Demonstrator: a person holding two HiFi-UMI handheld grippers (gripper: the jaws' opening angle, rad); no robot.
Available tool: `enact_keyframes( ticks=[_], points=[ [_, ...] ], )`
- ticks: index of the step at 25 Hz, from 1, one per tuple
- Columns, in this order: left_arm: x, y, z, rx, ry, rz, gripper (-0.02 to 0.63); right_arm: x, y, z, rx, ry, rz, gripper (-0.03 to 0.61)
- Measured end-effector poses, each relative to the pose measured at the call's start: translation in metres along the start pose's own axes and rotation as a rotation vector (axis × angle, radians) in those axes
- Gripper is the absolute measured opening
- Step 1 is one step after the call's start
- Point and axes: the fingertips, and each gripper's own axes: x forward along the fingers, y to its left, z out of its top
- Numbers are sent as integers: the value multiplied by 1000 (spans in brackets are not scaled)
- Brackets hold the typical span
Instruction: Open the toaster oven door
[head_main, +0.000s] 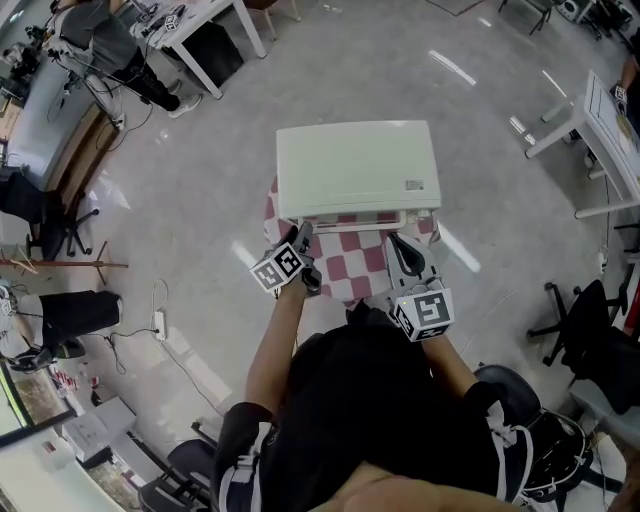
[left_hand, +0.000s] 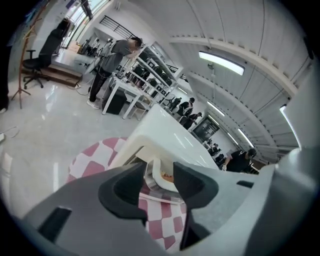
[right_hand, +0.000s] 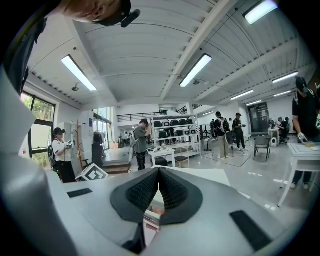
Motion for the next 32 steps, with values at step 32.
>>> enact_keyframes(
  ticks=[32],
  points=[
    [-16,16,-54,-29,116,-65,163,-13,25,-12,4,16,-71,26]
  ],
)
